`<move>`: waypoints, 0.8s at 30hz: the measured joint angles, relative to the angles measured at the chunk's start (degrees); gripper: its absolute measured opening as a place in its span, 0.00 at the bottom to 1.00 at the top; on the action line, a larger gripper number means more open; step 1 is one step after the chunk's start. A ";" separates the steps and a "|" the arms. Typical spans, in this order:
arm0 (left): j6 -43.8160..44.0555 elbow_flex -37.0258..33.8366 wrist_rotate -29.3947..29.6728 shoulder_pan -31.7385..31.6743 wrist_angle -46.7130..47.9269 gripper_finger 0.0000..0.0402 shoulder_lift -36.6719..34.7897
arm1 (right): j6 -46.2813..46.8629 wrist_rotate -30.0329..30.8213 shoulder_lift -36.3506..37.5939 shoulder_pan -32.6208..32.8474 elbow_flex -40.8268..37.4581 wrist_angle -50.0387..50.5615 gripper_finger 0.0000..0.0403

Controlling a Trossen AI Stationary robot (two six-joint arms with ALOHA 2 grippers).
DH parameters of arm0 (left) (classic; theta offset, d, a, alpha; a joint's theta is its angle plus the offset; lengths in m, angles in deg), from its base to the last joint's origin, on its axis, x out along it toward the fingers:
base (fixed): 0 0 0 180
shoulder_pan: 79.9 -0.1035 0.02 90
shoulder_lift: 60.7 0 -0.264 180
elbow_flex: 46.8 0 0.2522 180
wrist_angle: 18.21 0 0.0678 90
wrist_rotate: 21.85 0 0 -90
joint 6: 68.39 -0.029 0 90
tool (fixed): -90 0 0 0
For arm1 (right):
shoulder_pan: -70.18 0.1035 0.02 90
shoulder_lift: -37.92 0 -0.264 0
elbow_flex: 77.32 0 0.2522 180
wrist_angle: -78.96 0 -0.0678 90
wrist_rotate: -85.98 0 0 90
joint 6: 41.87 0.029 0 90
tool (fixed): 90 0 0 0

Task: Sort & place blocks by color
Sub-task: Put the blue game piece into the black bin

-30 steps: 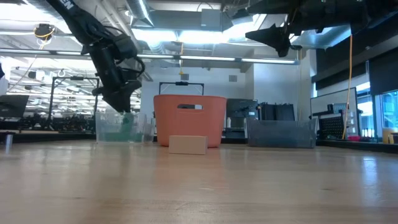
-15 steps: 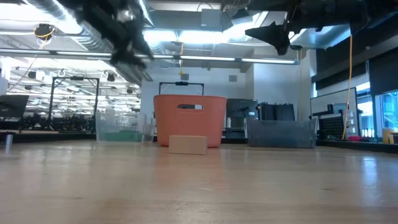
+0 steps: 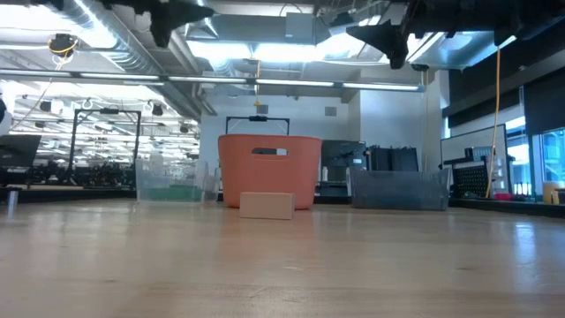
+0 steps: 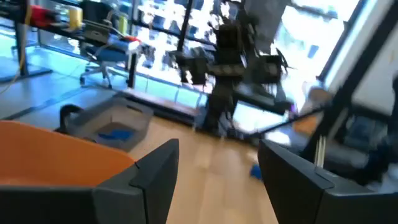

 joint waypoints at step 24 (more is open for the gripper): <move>-16.50 -1.55 5.29 6.39 -1.11 0.52 -0.52 | 0.03 -1.54 0.00 0.01 0.00 0.11 0.75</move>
